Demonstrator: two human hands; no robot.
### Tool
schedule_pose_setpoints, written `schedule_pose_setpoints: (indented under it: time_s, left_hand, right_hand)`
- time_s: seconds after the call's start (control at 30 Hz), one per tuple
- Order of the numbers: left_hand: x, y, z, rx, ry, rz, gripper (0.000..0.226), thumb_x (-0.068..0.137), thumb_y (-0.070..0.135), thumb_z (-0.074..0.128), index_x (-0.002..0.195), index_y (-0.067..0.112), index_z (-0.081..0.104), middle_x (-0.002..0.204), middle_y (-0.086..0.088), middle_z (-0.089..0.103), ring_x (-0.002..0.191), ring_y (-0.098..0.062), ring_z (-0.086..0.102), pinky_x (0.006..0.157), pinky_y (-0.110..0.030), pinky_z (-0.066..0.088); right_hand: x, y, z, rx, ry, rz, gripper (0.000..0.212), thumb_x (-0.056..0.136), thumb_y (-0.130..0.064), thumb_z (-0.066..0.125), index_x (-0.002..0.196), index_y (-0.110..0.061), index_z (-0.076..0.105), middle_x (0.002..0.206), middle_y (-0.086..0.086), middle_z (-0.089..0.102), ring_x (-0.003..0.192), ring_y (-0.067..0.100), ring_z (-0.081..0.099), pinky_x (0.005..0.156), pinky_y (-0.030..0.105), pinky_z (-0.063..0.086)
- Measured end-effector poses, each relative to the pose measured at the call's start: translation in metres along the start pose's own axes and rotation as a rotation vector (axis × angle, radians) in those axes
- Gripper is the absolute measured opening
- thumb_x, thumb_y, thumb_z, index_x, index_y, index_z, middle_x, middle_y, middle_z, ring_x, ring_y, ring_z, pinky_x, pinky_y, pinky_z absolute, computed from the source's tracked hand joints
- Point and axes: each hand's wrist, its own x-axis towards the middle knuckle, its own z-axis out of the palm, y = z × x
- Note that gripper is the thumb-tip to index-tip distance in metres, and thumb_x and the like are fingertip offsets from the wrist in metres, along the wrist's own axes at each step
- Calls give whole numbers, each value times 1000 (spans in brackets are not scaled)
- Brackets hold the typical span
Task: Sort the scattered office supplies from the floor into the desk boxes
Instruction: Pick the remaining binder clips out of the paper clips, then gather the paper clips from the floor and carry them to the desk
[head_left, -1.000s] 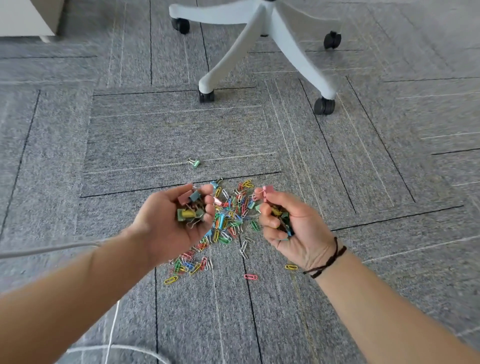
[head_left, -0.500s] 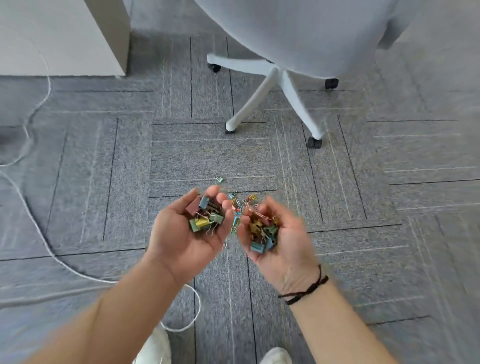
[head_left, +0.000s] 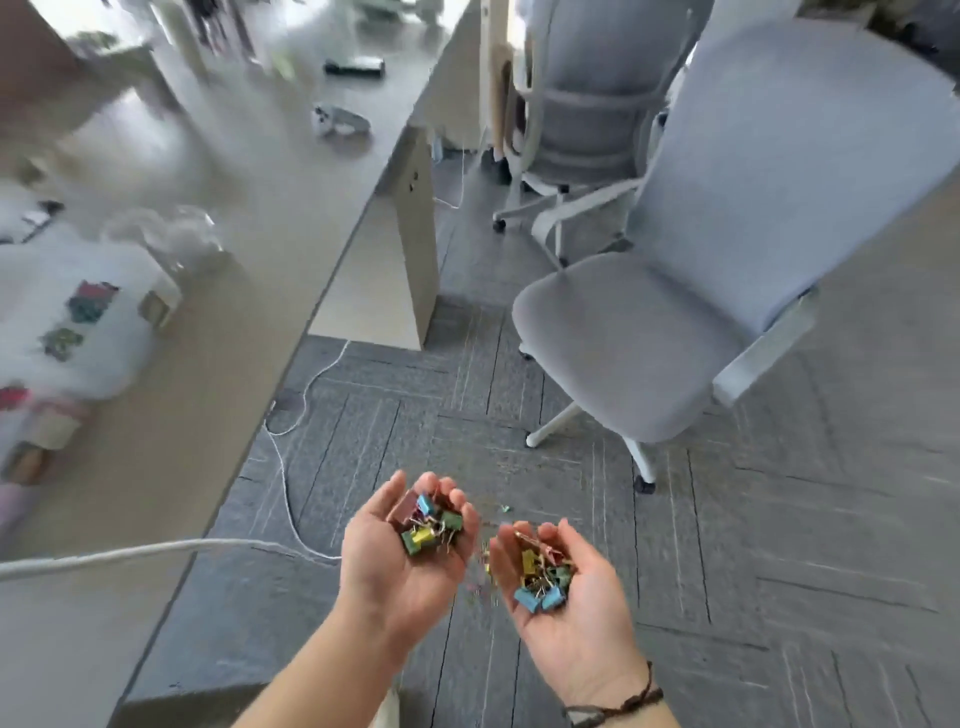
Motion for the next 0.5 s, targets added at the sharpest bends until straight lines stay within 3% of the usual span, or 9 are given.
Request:
schedule_pose_setpoints:
  time_s: [0.2, 0.37, 0.5]
  left_hand:
    - [-50, 46, 49, -103, -31, 109, 29, 98, 26, 49, 86, 7, 66, 81, -10, 61, 70, -24, 60, 73, -33, 52]
    - [-43, 111, 67, -179, 12, 200, 33, 100, 27, 45, 87, 6, 66, 79, -11, 62, 69, -23, 59, 74, -33, 51]
    - [-32, 191, 61, -249, 58, 299, 35, 99, 27, 46, 79, 7, 67, 75, -8, 62, 66, -22, 60, 72, -32, 52]
  right_hand:
    - [-34, 7, 97, -88, -30, -36, 34, 102, -38, 52, 100, -5, 61, 85, 18, 67, 75, 32, 69, 72, 46, 60]
    - [-23, 34, 168, -210, -72, -11, 30, 104, -29, 46, 94, -5, 61, 83, 15, 67, 76, 29, 67, 85, 45, 54]
    - [10, 77, 233, -380, -76, 70, 24, 101, -27, 51, 93, -8, 62, 81, 10, 67, 75, 25, 66, 79, 41, 54]
